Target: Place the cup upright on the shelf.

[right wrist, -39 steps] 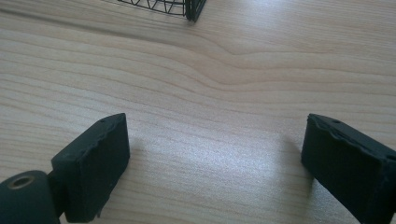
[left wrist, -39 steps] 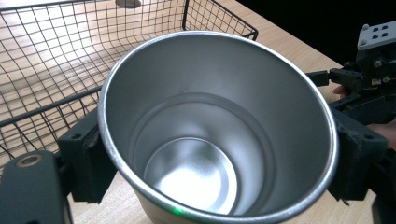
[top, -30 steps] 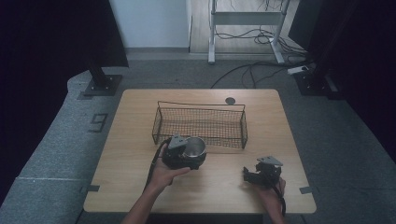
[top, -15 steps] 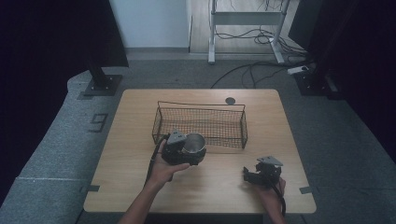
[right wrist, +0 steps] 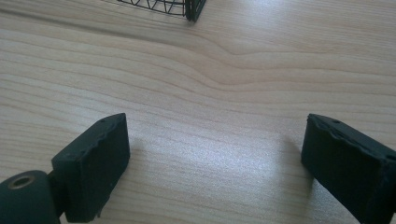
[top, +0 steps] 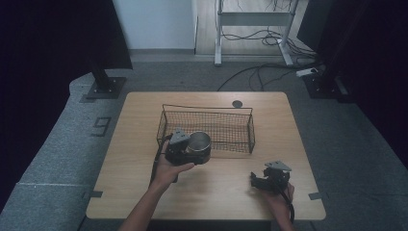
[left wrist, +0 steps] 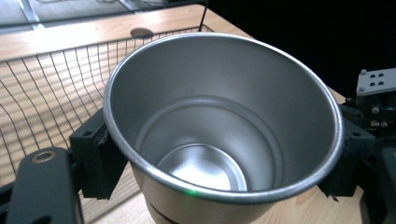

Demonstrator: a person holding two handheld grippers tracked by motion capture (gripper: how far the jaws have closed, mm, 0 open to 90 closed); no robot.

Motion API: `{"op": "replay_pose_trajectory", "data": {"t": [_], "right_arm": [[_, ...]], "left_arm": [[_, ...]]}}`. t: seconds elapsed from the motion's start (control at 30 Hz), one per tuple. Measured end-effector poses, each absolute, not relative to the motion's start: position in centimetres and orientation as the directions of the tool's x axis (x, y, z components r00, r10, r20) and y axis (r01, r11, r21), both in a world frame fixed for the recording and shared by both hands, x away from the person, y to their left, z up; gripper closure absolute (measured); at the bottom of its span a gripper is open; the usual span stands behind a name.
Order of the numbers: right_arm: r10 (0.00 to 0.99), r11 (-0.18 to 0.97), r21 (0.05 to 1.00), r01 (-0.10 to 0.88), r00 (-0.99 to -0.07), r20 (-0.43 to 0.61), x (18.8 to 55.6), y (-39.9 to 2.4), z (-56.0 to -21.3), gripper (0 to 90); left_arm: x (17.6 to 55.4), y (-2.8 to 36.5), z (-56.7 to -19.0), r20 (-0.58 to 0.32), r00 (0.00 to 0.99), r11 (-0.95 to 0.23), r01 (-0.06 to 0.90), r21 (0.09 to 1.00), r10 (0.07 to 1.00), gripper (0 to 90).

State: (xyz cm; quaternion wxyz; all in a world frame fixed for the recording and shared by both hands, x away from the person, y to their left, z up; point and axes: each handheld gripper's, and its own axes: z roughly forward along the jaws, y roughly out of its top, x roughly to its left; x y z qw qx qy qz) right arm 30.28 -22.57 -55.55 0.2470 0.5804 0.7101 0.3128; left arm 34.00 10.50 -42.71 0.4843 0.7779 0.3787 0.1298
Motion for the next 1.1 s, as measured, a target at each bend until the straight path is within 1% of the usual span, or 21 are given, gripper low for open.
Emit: {"op": "replay_pose_trajectory", "data": {"t": [1.1], "right_arm": [[0.979,0.132,0.729,0.671,-0.205,0.012,30.3,-22.6,-55.5,7.7]], "left_arm": [[36.5,10.4,-41.3,-0.12,0.673,-0.264,0.439,0.859,0.73,18.3]]}}
